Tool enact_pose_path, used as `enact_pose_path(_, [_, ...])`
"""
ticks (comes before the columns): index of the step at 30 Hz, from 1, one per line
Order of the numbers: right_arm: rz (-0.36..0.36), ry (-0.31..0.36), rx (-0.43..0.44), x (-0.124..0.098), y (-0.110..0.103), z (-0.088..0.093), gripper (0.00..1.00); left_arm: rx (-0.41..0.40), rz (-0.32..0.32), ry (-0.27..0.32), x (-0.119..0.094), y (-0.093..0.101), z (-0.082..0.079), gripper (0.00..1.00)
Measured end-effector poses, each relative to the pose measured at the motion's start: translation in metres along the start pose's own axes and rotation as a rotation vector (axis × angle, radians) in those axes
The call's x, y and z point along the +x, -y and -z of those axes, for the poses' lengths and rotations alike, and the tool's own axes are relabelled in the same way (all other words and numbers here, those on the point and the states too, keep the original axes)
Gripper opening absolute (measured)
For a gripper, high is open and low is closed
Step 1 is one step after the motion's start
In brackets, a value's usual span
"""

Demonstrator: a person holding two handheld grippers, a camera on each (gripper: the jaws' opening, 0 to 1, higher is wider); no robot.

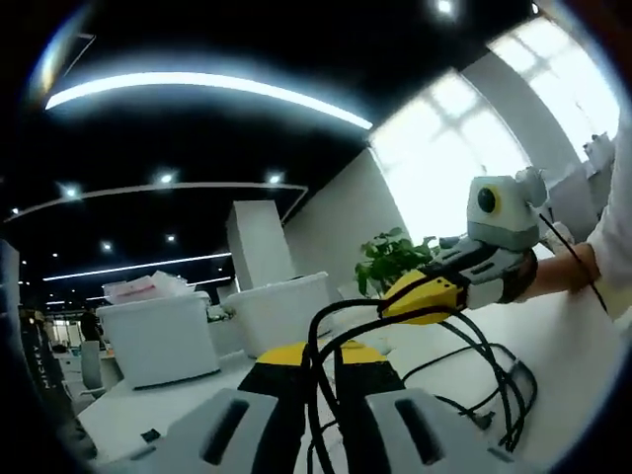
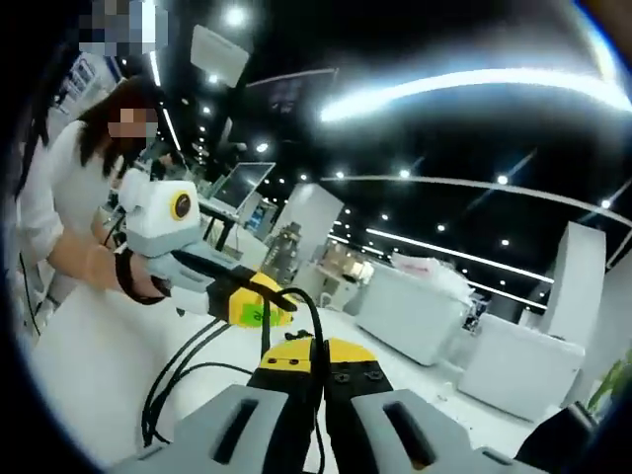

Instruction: Coil the Type-C to USB data cable on the desktop and secure it with Velcro straps.

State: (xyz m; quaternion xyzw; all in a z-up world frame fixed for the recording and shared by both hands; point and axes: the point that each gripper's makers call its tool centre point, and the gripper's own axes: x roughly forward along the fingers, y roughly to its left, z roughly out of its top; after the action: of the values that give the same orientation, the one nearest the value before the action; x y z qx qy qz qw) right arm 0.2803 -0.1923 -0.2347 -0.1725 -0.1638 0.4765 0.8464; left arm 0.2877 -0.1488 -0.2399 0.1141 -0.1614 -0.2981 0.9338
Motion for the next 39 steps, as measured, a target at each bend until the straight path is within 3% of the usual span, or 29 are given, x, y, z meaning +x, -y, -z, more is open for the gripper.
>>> enact_pose_path(4, [-0.012,0.001,0.01,0.0,-0.001,0.003,0.02,0.038,-0.029,-0.009,-0.002,-0.008,0.0,0.05])
enact_pose_path(6, [-0.025,0.033,0.041,0.001,-0.001,0.002,0.03,0.041,-0.031,-0.003,-0.003,-0.012,-0.002,0.04])
enact_pose_path(11, [-0.001,0.131,0.307,-0.002,0.016,-0.007,0.11,0.028,-0.061,-0.001,-0.005,-0.019,-0.003,0.04])
enact_pose_path(14, [0.092,0.167,0.472,-0.008,0.054,0.0,0.08,0.031,-0.097,-0.001,-0.008,-0.028,-0.006,0.04])
enact_pose_path(15, [0.117,0.148,0.492,-0.009,0.061,0.008,0.08,0.029,-0.102,0.001,-0.008,-0.029,-0.007,0.04])
enact_pose_path(18, [0.107,-0.09,0.422,-0.002,0.06,0.064,0.11,0.028,-0.107,0.025,-0.011,-0.031,-0.014,0.04])
enact_pose_path(19, [0.106,-0.123,0.425,0.001,0.055,0.074,0.14,0.039,-0.105,0.035,-0.011,-0.03,-0.017,0.04])
enact_pose_path(21, [0.047,-0.222,0.435,0.009,0.034,0.101,0.22,0.066,-0.097,0.056,-0.012,-0.027,-0.023,0.04])
enact_pose_path(24, [-0.022,-0.302,0.459,0.022,0.005,0.124,0.22,0.099,-0.088,0.077,-0.013,-0.021,-0.03,0.04])
enact_pose_path(27, [-0.054,-0.358,0.409,0.03,-0.01,0.136,0.22,0.117,-0.074,0.102,-0.014,-0.016,-0.037,0.04])
enact_pose_path(31, [-0.053,-0.41,0.36,0.038,-0.015,0.146,0.21,0.144,-0.05,0.141,-0.016,-0.007,-0.047,0.04])
enact_pose_path(34, [-0.031,-0.428,0.364,0.042,-0.012,0.151,0.16,0.166,-0.042,0.157,-0.017,-0.003,-0.052,0.04])
enact_pose_path(36, [-0.004,-0.452,0.345,0.04,-0.006,0.156,0.04,0.175,-0.037,0.165,-0.018,-0.001,-0.054,0.04])
enact_pose_path(39, [0.008,-0.448,0.279,0.037,0.003,0.151,0.03,0.171,-0.043,0.159,-0.017,-0.002,-0.052,0.04])
